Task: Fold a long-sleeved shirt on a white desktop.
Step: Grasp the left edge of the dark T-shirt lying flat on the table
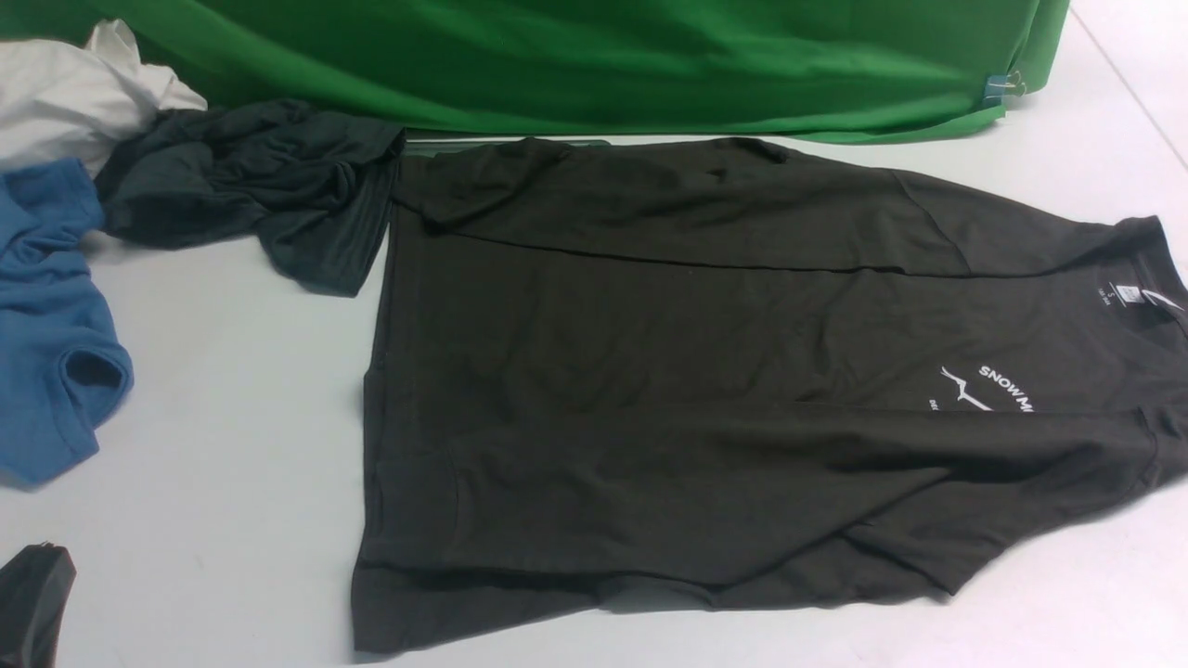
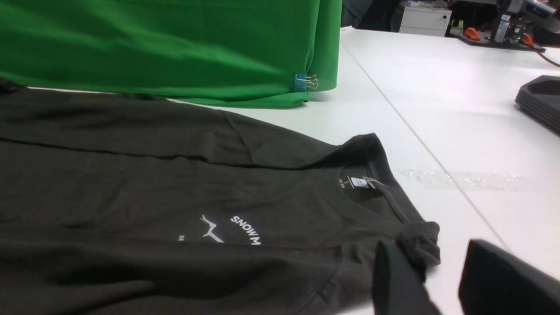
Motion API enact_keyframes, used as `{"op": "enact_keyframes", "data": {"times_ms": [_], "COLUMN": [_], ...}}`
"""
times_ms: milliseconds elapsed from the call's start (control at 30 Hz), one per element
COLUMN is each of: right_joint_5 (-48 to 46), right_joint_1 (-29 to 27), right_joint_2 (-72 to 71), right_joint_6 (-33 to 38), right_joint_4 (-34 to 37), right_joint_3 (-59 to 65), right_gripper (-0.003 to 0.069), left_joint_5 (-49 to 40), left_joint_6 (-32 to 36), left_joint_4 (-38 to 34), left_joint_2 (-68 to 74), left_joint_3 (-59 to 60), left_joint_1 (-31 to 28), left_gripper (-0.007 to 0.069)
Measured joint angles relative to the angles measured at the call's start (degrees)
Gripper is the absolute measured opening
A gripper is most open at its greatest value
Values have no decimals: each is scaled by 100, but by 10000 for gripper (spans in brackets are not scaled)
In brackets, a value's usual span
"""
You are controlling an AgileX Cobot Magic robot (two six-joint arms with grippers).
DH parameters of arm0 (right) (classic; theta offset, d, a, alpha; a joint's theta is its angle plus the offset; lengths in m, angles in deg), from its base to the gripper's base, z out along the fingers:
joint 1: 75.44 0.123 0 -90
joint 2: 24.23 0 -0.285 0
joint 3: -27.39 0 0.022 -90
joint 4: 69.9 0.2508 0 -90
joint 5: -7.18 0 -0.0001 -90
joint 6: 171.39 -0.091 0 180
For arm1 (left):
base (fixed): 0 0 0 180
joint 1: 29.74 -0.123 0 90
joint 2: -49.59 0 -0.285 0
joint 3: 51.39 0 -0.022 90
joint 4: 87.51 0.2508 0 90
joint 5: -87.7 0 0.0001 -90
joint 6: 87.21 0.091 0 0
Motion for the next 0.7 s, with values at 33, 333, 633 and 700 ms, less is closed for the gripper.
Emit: {"op": "enact_keyframes", "data": {"times_ms": [33, 333, 633, 700], "right_joint_5": [0, 0, 222, 584], "right_joint_1": [0, 0, 0, 0], "right_joint_2": [0, 0, 0, 0], "right_joint_6": [0, 6, -60, -247], "right_joint_4": [0, 0, 0, 0], "right_joint_3": [0, 0, 0, 0], "right_gripper": [242, 242, 242, 242], "left_joint_5": [0, 0, 1139, 1524], "left_joint_6": [0, 0, 0, 0], "left_joint_4": [0, 11, 11, 11], "left_joint_2": [0, 0, 0, 0], "left_joint_3": [0, 0, 0, 0], "left_joint_1": [0, 0, 0, 0], "left_gripper": [21, 21, 21, 21]}}
